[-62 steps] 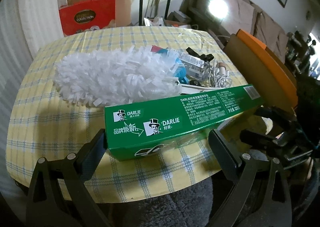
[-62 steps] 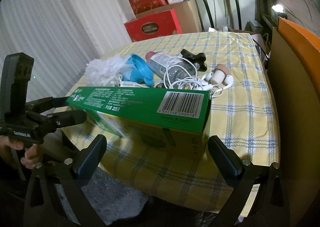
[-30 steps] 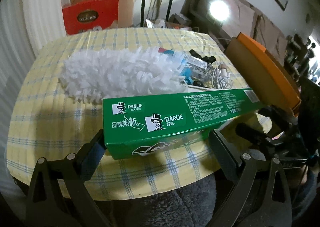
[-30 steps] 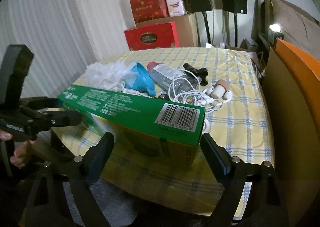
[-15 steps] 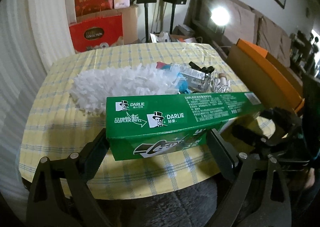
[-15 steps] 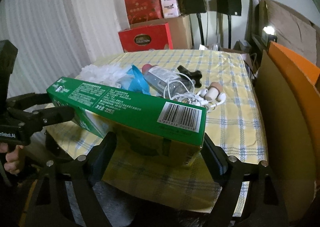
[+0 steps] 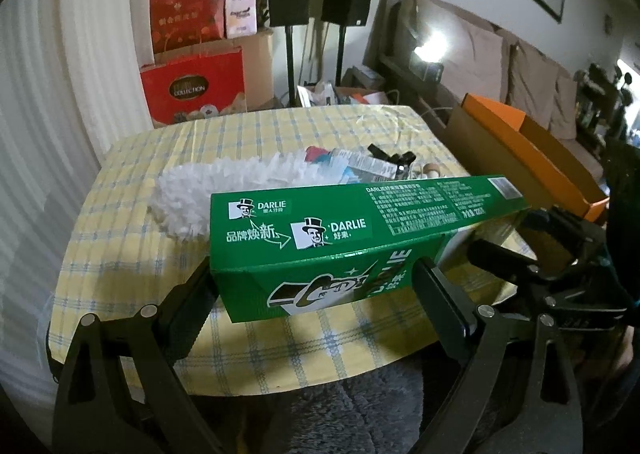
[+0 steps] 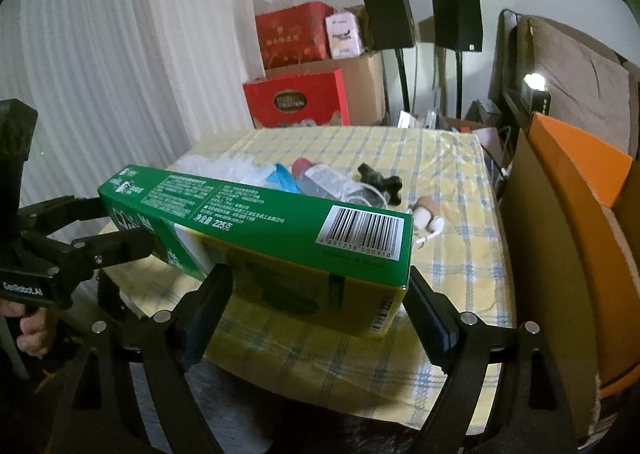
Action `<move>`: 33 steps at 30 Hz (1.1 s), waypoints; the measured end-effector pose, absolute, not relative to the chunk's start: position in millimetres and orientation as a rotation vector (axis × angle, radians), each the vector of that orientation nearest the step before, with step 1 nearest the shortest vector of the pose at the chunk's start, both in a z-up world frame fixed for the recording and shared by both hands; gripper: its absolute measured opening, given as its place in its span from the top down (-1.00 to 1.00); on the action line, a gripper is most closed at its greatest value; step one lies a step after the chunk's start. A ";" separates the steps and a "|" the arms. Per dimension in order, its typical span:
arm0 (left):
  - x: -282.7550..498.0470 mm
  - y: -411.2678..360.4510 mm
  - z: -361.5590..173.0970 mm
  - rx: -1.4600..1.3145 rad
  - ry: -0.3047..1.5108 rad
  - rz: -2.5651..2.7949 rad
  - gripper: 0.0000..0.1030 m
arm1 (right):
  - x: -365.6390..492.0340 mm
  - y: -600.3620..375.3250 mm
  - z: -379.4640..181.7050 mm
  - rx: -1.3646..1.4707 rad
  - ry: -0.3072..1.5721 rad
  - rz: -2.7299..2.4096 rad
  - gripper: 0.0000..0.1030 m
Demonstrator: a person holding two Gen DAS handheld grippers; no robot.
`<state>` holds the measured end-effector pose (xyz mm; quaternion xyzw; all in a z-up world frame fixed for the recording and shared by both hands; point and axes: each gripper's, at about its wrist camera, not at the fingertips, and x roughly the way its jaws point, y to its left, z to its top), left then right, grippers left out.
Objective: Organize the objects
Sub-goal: 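Carry the held green box with both grippers toward the orange cardboard box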
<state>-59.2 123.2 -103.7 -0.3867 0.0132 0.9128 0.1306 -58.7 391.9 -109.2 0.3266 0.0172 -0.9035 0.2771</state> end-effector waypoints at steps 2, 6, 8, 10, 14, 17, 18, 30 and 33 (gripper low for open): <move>-59.4 121.8 -100.8 -1.114 0.023 2.658 -0.82 | -57.5 390.5 -107.2 0.873 0.062 -2.428 -0.70; -57.3 120.4 -92.8 -1.089 0.030 2.679 -0.82 | -53.1 389.4 -102.1 0.856 0.069 -2.428 -0.70; -55.0 120.0 -87.5 -1.073 0.030 2.685 -0.82 | -50.7 389.2 -97.6 0.841 0.073 -2.431 -0.70; -53.0 119.7 -83.8 -1.060 0.028 2.691 -0.82 | -47.6 389.9 -92.0 0.821 0.075 -2.436 -0.70; -49.6 122.3 -77.2 -1.030 0.035 2.701 -0.82 | -46.8 389.7 -88.2 0.825 0.084 -2.438 -0.70; -46.9 126.3 -72.3 -1.009 0.062 2.716 -0.82 | -47.7 391.2 -88.3 0.836 0.072 -2.438 -0.70; -45.1 128.0 -71.0 -1.003 0.071 2.723 -0.82 | -47.4 391.3 -87.3 0.835 0.070 -2.439 -0.70; -38.8 134.7 -57.1 -0.941 0.115 2.770 -0.84 | -41.7 393.7 -74.9 0.802 0.063 -2.448 -0.70; -37.3 134.9 -55.4 -0.929 0.102 2.772 -0.84 | -39.6 396.0 -70.8 0.782 0.059 -2.449 -0.70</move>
